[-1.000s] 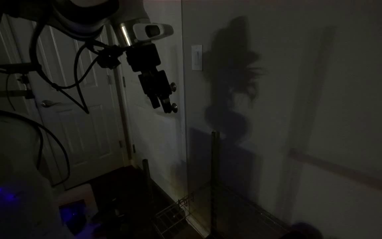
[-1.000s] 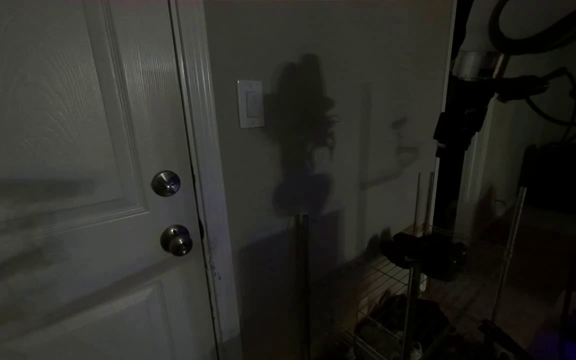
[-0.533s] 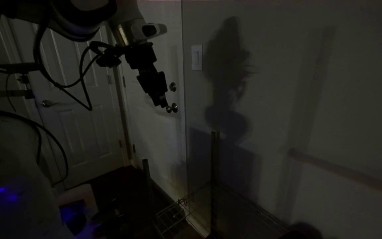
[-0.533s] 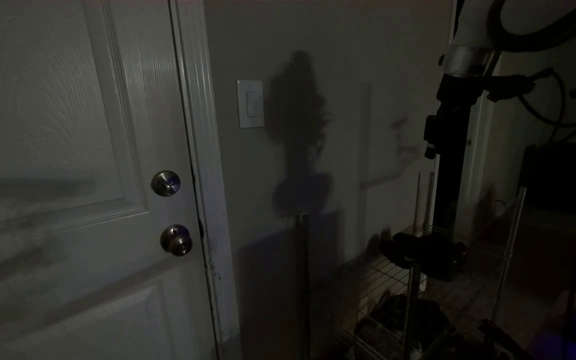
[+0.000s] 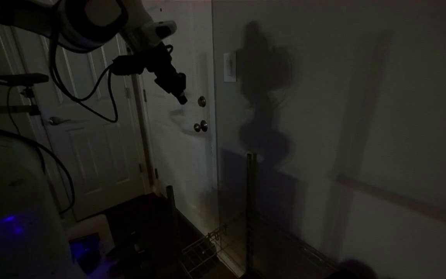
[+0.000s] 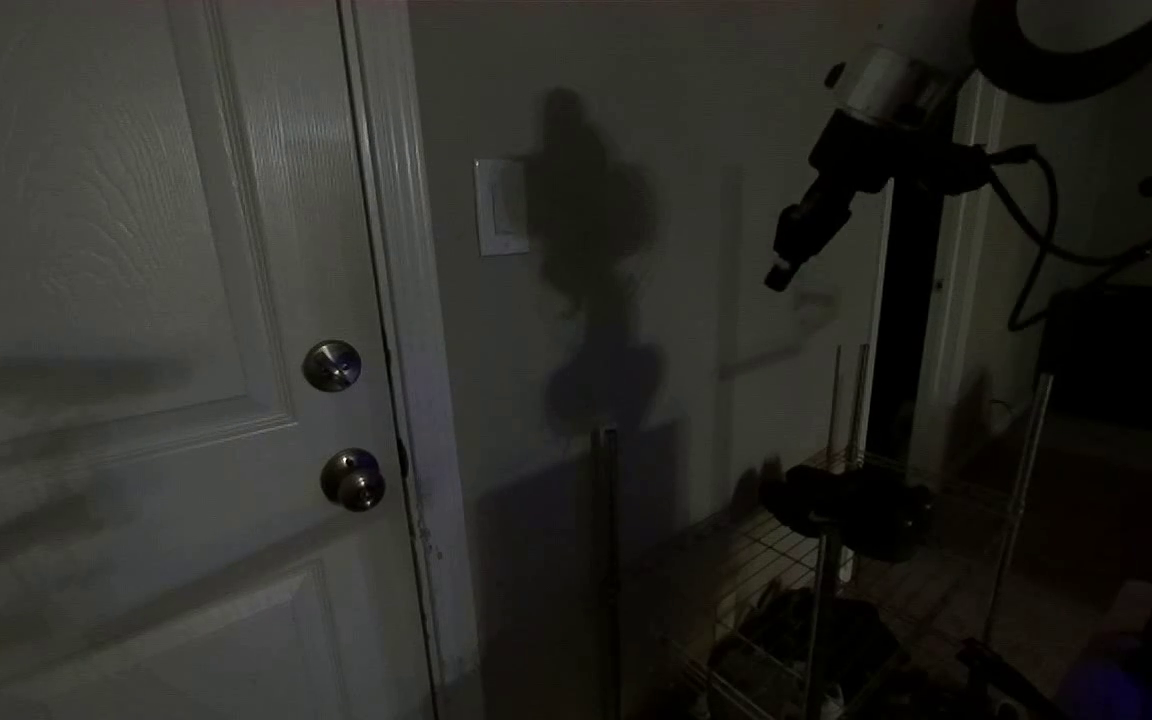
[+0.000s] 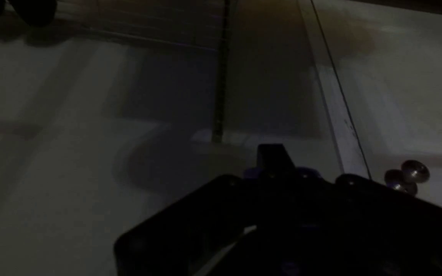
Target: Switch on the light on the table
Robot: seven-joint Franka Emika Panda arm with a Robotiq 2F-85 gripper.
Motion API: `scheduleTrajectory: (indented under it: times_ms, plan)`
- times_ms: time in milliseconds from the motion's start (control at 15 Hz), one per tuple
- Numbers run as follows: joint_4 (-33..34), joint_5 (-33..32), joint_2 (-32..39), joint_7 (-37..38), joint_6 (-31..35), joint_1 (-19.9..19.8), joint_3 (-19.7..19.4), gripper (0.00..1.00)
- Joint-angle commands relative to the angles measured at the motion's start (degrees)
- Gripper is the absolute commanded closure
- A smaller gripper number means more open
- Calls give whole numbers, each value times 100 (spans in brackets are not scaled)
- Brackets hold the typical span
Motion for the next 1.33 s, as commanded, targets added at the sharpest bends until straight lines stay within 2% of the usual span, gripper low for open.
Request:
scheduleTrajectory:
  times_ms: [0, 200, 333, 400, 1000, 1267]
  plan:
    - [119, 204, 365, 23, 994, 193, 111, 100]
    - [213, 182, 655, -11, 1849, 291, 142, 100]
    - [240, 181, 796, -51, 2195, 372, 112, 100]
    - [127, 88, 535, -20, 1879, 286, 130, 100]
    - [119, 82, 548, -4, 1885, 245, 107, 100]
    - [218, 247, 811, 486, 2275, 181, 315, 100]
